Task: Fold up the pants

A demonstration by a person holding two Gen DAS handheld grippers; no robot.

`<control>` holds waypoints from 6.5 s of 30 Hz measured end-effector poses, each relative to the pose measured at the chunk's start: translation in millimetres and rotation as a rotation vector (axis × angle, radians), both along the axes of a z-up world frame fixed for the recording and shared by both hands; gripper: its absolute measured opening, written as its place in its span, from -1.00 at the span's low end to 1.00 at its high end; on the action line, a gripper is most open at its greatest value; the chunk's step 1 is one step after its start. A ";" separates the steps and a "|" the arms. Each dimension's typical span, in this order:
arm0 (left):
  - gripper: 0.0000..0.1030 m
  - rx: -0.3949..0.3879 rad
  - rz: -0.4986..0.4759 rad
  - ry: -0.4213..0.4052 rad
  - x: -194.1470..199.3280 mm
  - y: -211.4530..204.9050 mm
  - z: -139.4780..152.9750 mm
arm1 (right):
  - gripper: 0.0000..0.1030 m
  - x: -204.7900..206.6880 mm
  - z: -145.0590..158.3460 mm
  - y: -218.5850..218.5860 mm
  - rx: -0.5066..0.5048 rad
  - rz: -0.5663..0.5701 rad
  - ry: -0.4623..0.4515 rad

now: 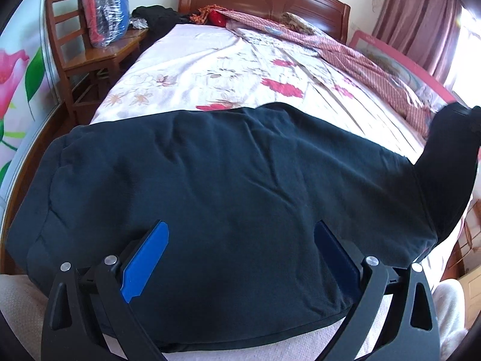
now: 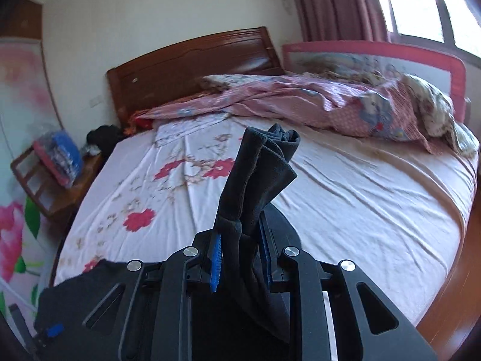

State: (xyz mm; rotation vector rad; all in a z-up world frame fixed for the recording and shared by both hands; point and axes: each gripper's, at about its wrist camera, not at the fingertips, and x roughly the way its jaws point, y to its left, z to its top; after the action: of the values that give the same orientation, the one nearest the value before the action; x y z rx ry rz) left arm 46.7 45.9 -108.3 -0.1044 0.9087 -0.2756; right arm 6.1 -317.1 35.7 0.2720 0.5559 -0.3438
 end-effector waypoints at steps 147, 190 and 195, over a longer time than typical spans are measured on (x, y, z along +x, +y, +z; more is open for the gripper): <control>-0.72 0.040 -0.591 -0.187 -37.7 -293.8 44.2 | 0.35 -106.9 -154.6 -81.1 0.540 -0.276 -0.147; 0.67 0.103 -0.227 -0.039 -24.4 -89.3 11.6 | 0.02 -76.0 -111.7 -45.2 0.347 0.050 0.108; 0.67 0.034 -0.217 -0.124 -10.2 -96.3 41.5 | 0.02 -40.2 -56.2 -17.5 0.182 0.217 0.077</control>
State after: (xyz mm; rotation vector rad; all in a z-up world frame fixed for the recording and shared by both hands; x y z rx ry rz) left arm 36.5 -50.3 -66.8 0.0428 0.8011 -0.4629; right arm -34.1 -334.6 -20.4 0.3710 0.6877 -0.0937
